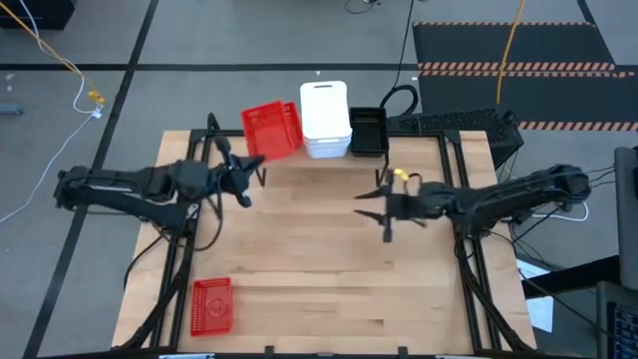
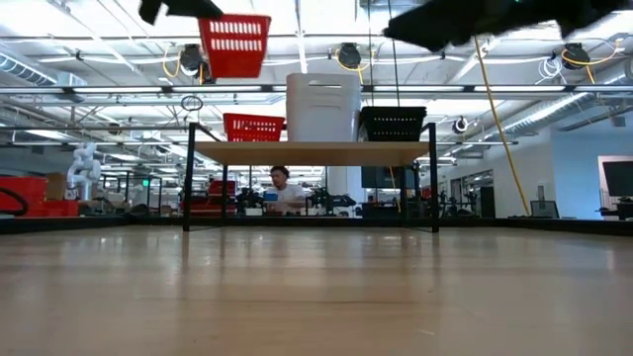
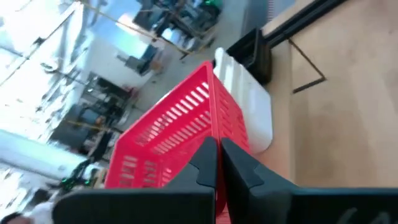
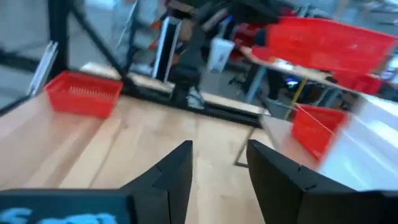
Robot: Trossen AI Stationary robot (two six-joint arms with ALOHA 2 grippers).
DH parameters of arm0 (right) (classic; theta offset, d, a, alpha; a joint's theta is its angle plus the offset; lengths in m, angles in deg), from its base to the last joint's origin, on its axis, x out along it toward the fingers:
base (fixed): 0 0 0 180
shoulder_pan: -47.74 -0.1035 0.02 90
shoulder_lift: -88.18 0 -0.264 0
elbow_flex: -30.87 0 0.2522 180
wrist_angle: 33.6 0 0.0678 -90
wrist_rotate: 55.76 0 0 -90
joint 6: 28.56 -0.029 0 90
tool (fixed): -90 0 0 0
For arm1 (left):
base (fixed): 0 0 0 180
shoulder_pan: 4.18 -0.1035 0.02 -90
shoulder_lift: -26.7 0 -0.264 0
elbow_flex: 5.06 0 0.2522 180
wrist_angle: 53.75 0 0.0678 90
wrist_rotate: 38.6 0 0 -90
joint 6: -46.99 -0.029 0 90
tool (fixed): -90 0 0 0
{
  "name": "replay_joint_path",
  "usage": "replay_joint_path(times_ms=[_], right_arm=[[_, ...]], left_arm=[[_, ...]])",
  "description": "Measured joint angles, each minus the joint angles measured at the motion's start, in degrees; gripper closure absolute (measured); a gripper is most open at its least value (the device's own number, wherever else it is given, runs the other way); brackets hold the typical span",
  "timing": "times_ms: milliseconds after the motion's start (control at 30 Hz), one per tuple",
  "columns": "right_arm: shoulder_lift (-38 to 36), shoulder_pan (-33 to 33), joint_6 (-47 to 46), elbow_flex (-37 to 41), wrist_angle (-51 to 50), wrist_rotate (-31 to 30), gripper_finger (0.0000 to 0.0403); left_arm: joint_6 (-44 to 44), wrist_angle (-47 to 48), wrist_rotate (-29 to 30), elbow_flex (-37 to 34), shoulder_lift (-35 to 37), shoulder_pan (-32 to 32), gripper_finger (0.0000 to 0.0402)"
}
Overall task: Stack baskets on shelf by color
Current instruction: Stack the right red bin on the red bin on the shelf
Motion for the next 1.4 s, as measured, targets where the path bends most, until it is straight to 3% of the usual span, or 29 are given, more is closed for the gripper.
replay_joint_path(times_ms=[233, 400, 567, 800, 1000, 1267, 1400], right_arm=[[-8.91, -0.03, -3.11, 14.27, 11.18, -0.24, 0.0259], [-11.39, 0.08, -0.98, 16.80, 13.47, -1.99, 0.0259], [-11.72, 0.05, 0.03, 16.85, 14.56, -1.96, 0.0259], [-11.72, 0.08, 0.17, 16.85, 14.63, -2.03, 0.0259], [-11.70, 0.08, -1.43, 16.85, 14.68, -2.03, 0.0259], [-11.70, 0.06, -2.19, 16.85, 14.68, -1.99, 0.0259], [-11.70, 0.06, -2.19, 16.83, 14.68, -1.99, 0.0259]], left_arm=[[-2.44, -4.39, -10.14, -0.07, -5.39, -16.28, 0.0397], [-1.47, -8.56, -18.97, -0.07, -10.82, -26.41, 0.0397], [-0.11, -10.63, -25.18, -0.09, -14.96, -32.28, 0.0394], [3.13, -8.13, -29.77, -0.09, -16.15, -32.92, 0.0395], [2.03, -4.93, -31.05, -0.09, -14.25, -31.42, 0.0382], [0.12, 0.35, -33.95, -0.09, -11.98, -31.20, 0.0393], [0.06, 0.93, -34.17, -0.09, -11.14, -31.15, 0.0375]])
